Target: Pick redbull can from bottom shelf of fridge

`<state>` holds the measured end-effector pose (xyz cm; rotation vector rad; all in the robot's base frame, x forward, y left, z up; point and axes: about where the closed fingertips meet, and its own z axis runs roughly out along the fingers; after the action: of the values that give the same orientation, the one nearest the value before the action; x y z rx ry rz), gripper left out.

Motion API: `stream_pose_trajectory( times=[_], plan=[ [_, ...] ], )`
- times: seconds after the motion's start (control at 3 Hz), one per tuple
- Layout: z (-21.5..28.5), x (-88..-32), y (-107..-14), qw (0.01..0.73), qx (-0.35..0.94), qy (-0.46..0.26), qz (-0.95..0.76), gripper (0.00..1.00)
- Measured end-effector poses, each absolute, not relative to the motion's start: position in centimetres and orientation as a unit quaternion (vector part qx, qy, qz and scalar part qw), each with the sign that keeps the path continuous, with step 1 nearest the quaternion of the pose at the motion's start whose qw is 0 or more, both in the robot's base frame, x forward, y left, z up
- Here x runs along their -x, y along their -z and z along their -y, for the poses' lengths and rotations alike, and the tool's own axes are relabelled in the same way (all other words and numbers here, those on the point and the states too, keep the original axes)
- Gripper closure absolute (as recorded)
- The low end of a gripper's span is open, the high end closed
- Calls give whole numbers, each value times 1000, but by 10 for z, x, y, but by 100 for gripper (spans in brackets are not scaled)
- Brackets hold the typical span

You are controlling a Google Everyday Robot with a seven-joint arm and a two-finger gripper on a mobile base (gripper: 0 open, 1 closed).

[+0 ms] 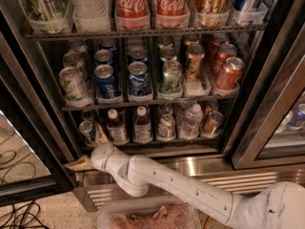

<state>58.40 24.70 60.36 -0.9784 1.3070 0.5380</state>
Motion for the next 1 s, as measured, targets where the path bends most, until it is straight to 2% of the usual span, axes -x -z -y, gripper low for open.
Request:
stream_pose_trajectory(
  times=[1.0],
  plan=[
    [-234, -590, -602, 667, 414, -195, -588, 0]
  ],
)
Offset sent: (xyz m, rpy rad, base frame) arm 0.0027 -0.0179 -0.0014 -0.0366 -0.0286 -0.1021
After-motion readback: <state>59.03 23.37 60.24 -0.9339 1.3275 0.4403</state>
